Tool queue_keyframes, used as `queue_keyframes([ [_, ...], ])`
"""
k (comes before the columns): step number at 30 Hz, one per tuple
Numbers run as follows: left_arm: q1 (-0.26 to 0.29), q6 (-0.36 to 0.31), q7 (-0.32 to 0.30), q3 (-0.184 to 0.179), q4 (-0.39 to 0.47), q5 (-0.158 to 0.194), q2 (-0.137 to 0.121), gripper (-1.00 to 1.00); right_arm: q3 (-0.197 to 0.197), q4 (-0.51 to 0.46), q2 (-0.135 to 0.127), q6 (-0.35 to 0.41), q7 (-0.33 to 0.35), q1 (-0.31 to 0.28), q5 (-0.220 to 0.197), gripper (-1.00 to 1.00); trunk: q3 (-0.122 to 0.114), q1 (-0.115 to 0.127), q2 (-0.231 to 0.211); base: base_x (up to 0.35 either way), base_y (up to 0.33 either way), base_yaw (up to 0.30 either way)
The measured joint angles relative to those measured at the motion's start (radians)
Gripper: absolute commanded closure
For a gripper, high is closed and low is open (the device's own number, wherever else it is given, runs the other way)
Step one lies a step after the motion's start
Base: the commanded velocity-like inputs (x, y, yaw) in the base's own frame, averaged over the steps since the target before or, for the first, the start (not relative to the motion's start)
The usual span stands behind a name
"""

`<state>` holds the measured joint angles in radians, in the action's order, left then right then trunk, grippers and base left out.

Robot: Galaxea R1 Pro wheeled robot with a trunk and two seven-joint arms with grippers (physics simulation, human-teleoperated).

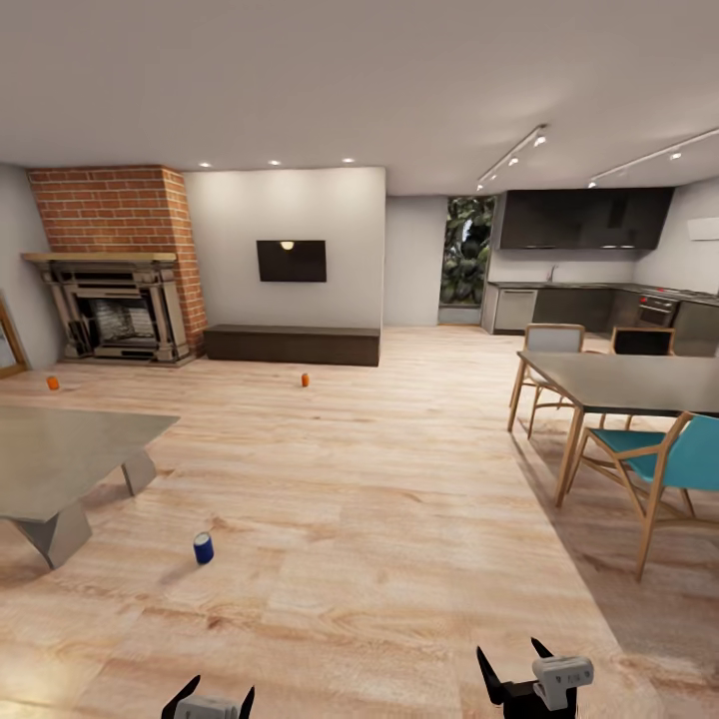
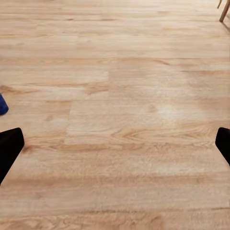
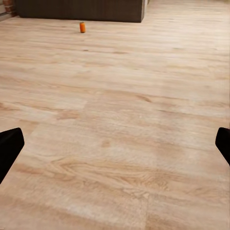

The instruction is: Put the three can of soda from the living room inside the tash can in the kitchen.

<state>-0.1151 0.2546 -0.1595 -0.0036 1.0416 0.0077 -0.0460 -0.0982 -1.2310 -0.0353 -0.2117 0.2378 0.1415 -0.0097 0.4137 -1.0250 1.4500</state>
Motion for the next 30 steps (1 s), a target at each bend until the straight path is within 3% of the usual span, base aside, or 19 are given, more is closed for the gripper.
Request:
queue_keyframes([
  [15,0.000,0.000,0.000,0.000,0.000,0.000,0.000,-1.00,0.002,0.001,0.000,0.000,0.004,0.000,-0.001,-1.00,0.002,0.000,0.000,0.322,0.000,0.000],
  [30,0.000,0.000,0.000,-0.001,0.000,0.000,0.000,-1.00,-0.001,0.001,0.000,0.000,0.003,0.000,-0.001,-1.00,0.023,0.000,0.000,0.321,0.000,0.000],
])
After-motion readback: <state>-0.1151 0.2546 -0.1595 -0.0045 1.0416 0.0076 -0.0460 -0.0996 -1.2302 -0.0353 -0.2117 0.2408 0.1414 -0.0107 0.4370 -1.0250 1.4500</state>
